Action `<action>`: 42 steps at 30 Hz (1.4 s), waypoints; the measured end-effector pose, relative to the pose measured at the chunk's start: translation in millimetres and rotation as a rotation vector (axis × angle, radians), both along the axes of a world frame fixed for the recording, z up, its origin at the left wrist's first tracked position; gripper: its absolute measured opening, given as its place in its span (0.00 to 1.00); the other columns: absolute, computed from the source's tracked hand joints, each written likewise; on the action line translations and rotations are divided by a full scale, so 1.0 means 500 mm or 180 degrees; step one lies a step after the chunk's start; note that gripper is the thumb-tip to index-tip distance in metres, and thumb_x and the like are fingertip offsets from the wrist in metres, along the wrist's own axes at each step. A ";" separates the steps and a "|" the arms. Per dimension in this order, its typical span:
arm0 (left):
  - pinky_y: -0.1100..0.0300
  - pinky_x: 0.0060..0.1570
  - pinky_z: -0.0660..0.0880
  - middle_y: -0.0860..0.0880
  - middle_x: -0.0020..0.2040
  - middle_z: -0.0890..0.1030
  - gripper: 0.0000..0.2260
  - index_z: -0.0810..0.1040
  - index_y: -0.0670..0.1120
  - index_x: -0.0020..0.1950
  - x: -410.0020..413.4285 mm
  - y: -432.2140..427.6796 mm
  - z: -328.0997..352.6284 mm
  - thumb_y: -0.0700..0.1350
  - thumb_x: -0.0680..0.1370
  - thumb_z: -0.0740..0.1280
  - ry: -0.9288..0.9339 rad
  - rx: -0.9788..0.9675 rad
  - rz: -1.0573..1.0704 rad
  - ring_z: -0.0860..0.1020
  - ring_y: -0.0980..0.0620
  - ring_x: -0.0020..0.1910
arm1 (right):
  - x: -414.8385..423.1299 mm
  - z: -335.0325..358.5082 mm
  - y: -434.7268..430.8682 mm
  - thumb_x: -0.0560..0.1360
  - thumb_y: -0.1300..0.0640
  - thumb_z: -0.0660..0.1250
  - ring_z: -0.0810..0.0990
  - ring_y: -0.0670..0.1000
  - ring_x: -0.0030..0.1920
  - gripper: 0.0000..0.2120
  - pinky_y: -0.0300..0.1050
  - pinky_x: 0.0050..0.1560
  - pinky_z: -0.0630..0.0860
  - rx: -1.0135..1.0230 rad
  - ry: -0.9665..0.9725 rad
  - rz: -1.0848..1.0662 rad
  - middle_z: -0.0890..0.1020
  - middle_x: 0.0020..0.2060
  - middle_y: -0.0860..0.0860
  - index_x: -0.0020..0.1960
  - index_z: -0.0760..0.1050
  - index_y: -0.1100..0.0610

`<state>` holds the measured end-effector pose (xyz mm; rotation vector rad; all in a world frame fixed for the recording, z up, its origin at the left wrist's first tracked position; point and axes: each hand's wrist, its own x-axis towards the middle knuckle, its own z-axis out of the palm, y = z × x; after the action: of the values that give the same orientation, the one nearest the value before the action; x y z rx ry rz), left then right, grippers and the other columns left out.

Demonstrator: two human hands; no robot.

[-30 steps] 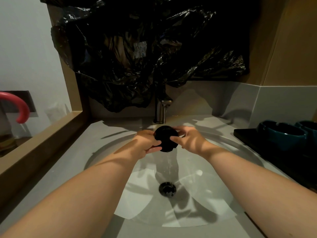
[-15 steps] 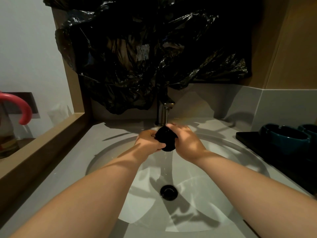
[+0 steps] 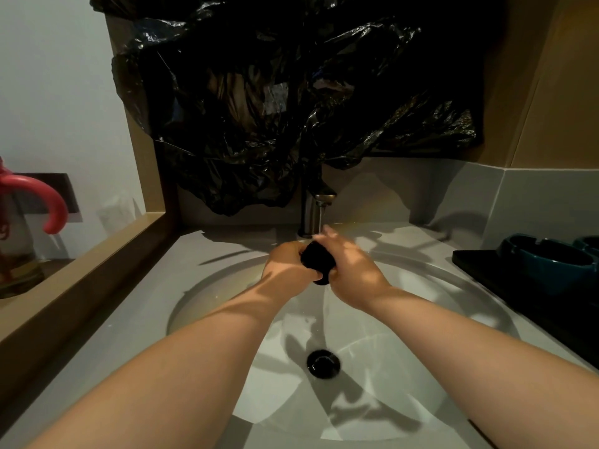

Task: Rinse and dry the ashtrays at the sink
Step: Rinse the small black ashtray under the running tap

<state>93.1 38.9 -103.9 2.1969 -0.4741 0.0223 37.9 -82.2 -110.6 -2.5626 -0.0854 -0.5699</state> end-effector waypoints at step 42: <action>0.56 0.48 0.80 0.50 0.48 0.80 0.14 0.76 0.50 0.57 0.015 0.011 -0.011 0.40 0.74 0.71 0.0651 -0.1077 -0.0103 0.79 0.52 0.46 | 0.015 0.045 0.000 0.74 0.58 0.63 0.76 0.54 0.41 0.04 0.42 0.40 0.71 -0.0405 0.0299 -0.0624 0.79 0.38 0.52 0.44 0.73 0.58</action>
<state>100.8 44.4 -109.5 1.8365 -0.3610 -0.1297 45.4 -82.1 -87.9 -2.7363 0.1694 -0.5297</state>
